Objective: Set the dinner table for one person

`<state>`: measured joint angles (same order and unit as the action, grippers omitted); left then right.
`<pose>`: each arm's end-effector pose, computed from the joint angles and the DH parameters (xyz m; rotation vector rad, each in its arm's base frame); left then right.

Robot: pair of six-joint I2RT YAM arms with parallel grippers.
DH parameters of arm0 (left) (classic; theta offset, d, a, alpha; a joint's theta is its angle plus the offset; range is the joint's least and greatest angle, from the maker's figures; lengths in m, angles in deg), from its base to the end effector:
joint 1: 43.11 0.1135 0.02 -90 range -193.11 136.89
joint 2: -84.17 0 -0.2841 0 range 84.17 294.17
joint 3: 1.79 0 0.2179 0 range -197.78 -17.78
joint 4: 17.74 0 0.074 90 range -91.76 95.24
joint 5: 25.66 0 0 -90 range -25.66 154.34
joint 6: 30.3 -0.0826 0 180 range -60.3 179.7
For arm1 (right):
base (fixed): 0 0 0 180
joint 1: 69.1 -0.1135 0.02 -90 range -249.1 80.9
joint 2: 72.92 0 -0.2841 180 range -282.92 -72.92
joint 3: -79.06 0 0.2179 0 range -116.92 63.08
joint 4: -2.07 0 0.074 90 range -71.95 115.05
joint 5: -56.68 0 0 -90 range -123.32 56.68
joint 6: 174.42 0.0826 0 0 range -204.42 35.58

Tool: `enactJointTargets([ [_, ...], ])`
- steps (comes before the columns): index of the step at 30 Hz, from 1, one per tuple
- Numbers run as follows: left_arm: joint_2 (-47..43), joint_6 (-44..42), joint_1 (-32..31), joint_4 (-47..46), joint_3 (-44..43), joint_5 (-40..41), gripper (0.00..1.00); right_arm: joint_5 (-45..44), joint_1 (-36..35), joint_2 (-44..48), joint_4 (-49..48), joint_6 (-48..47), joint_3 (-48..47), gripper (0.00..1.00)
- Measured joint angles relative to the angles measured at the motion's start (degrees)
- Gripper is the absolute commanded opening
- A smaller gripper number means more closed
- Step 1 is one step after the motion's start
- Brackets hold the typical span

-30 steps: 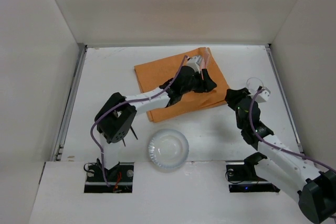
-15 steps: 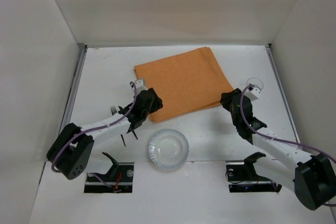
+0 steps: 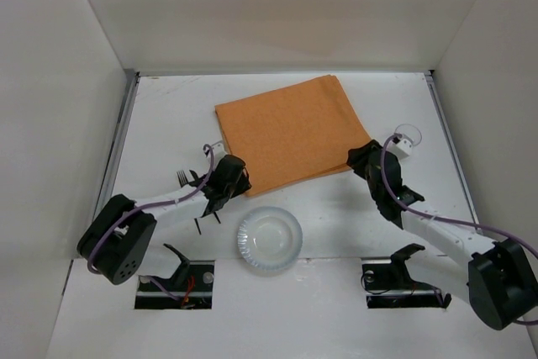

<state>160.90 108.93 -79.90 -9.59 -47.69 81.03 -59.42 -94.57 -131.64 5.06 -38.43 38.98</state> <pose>0.2232 -0.1373 0.1820 -0.4018 2.2276 -0.4928 0.2113 0.0604 0.2320 0.6343 1.8209 0.3971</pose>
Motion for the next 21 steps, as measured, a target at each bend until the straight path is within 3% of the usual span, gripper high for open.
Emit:
enactJointTargets([
  [4,2.1,0.5,0.0,-0.6,0.0,-1.0,0.11,0.9,0.0,-0.7,-0.5,-0.1,-0.4,0.50],
  [6,2.3,0.6,0.4,-1.1,0.0,-1.8,0.07,1.1,0.0,-1.0,-0.7,-0.1,-0.6,0.50],
  [16,-3.9,1.0,11.3,-1.8,5.2,-5.4,0.04,1.3,-0.1,-1.4,-0.8,0.0,-0.6,0.54],
  [21,-4.9,0.7,15.1,-1.7,6.0,-5.7,0.05,1.4,-0.1,-5.9,-0.7,0.7,-1.9,0.54],
])
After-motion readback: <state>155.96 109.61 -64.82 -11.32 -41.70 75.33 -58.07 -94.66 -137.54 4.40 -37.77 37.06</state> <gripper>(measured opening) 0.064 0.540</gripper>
